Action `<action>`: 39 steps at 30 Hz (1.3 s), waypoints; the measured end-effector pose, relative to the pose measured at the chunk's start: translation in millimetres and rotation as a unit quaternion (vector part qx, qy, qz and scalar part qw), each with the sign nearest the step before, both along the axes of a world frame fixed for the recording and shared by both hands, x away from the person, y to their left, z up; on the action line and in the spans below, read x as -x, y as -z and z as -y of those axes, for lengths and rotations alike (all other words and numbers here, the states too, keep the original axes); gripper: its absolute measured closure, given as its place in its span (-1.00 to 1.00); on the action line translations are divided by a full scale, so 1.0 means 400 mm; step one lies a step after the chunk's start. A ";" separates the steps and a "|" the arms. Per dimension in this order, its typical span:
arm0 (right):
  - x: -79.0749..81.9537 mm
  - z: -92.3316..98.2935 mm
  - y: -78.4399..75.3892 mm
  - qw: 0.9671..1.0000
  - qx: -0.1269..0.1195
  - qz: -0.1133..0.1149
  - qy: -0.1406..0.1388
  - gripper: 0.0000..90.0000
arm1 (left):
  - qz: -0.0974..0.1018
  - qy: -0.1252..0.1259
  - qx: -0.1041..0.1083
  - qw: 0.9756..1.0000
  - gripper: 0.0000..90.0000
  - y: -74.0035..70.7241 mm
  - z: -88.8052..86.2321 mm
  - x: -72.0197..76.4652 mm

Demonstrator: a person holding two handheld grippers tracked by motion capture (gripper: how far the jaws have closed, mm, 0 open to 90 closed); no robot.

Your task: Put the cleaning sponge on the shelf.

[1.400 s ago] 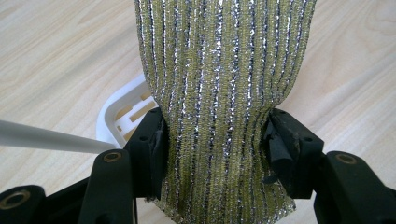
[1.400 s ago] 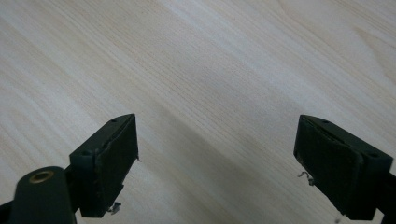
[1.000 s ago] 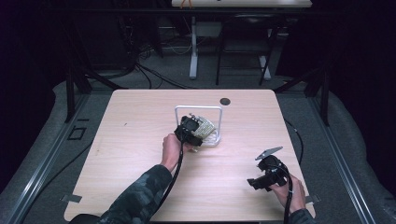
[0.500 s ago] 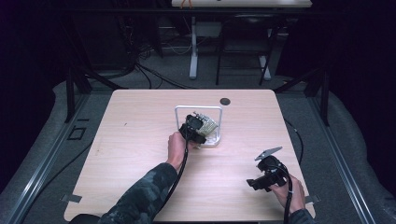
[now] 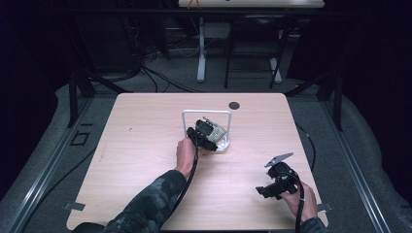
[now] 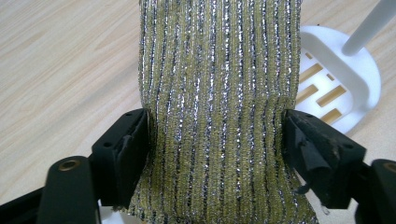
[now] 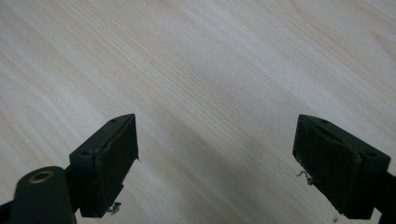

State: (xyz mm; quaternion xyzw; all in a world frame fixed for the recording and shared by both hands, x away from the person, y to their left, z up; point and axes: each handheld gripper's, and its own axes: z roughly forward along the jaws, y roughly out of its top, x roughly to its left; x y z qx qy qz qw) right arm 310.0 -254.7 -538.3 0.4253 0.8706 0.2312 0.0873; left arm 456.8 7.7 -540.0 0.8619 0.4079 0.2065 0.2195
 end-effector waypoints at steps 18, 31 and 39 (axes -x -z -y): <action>0.001 0.001 -0.001 1.000 0.000 0.006 0.000 -0.70 | 0.017 0.038 0.029 0.999 -0.69 -0.055 0.000 0.049; 0.001 0.002 -0.002 1.000 -0.002 0.007 0.000 -0.70 | 0.011 0.083 0.045 0.995 -0.73 -0.107 -0.028 0.104; 0.003 0.007 -0.009 1.000 -0.003 0.015 0.008 -0.71 | 0.002 0.102 0.059 0.993 -0.78 -0.147 -0.097 0.148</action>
